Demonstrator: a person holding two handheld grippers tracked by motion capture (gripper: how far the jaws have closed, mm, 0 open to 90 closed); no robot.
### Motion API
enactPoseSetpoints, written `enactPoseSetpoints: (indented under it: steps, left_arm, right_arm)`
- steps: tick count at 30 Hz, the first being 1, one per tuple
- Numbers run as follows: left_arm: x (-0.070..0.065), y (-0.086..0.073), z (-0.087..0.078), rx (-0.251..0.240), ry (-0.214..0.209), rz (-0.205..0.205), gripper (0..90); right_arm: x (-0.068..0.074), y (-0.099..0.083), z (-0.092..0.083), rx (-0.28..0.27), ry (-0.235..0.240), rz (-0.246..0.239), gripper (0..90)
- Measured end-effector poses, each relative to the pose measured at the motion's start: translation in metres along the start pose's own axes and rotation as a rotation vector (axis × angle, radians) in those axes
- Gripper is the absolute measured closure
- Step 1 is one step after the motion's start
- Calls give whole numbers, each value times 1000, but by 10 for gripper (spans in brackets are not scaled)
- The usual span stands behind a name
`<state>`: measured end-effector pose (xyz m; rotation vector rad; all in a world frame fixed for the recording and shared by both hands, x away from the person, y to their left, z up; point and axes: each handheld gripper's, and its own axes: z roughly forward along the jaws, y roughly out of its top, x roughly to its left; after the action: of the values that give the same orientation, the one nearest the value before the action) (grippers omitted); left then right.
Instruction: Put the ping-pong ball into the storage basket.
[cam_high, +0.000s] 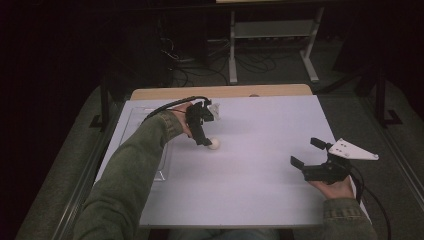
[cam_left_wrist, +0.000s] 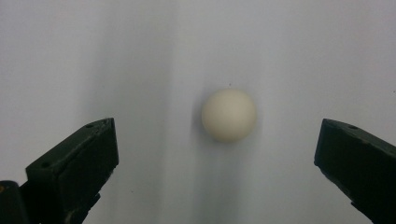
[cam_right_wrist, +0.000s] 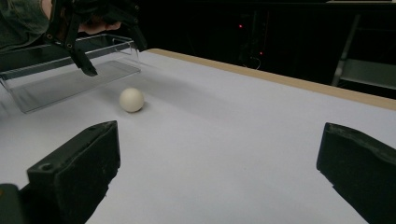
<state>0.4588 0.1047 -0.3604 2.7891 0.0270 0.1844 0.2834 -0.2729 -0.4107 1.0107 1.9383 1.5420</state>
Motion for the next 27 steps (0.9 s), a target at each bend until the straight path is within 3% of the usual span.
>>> enactPoseSetpoints:
  steps: [27]
  left_arm:
    - [2, -8, 26, 13, -31, -24, 0]
  right_arm:
    - [0, 0, 1, 5, 4, -4, 0]
